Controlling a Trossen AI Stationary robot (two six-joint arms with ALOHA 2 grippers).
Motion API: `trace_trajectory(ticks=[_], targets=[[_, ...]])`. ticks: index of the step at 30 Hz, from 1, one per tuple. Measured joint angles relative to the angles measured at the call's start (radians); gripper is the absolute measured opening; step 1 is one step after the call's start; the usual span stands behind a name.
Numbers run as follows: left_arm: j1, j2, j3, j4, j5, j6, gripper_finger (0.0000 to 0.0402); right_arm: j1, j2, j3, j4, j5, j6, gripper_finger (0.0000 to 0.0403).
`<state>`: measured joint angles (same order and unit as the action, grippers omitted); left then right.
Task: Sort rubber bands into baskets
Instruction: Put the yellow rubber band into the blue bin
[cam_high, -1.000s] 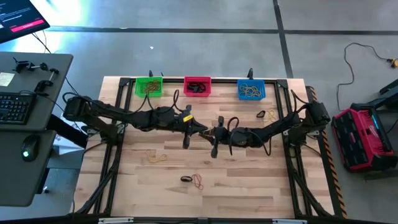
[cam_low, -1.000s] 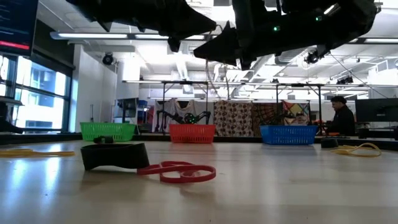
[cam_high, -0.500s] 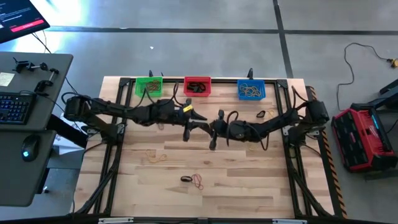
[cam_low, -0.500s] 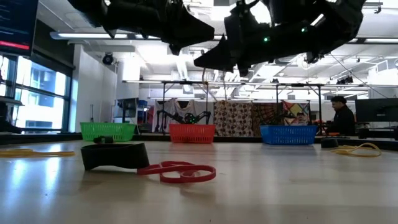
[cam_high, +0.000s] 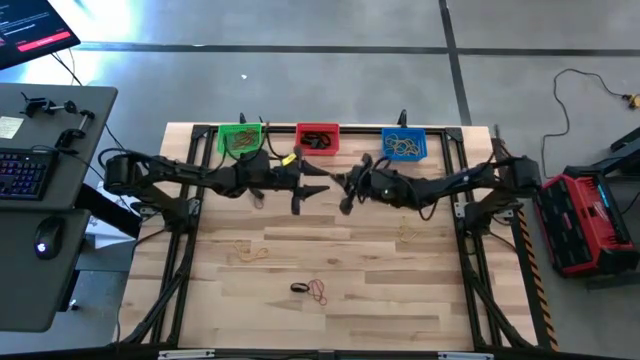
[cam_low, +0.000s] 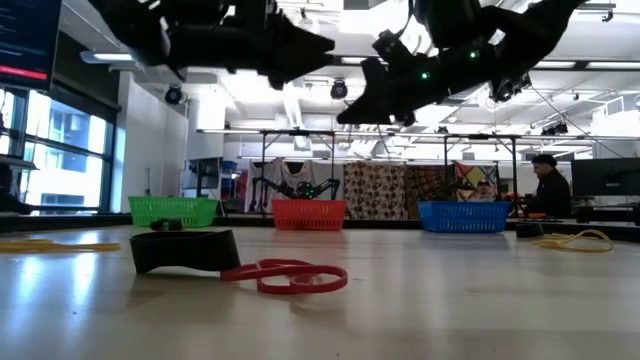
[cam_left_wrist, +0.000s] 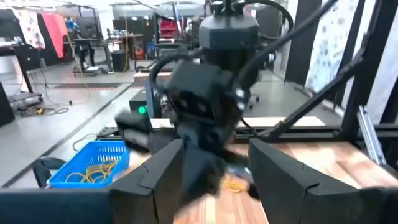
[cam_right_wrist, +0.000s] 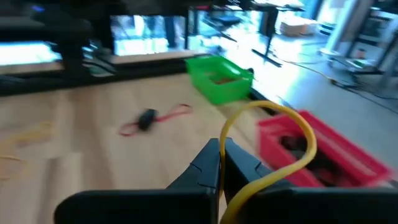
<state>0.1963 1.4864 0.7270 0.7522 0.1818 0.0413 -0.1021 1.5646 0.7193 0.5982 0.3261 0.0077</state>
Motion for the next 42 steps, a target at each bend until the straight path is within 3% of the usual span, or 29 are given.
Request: trace_trajectory(ticks=[11, 24, 38, 42], targets=[[0.078, 0.000, -0.095, 0.066, 0.078, -0.038, 0.0175, -0.269, -0.152, 0.000, -0.293, 0.036, -0.050, 0.0000], [0.199, 0.000, -0.108, 0.083, 0.087, -0.085, 0.0175, -0.579, -0.150, -0.010, -0.359, 0.085, -0.148, 0.0000], [0.213, 0.000, -0.107, 0.122, 0.141, -0.074, 0.0175, -0.706, -0.149, -0.148, -0.355, -0.009, -0.057, 0.0000], [0.233, 0.000, -0.107, 0.123, 0.257, -0.074, 0.0175, -0.706, -0.149, -0.153, -0.387, -0.015, -0.031, 0.0000]])
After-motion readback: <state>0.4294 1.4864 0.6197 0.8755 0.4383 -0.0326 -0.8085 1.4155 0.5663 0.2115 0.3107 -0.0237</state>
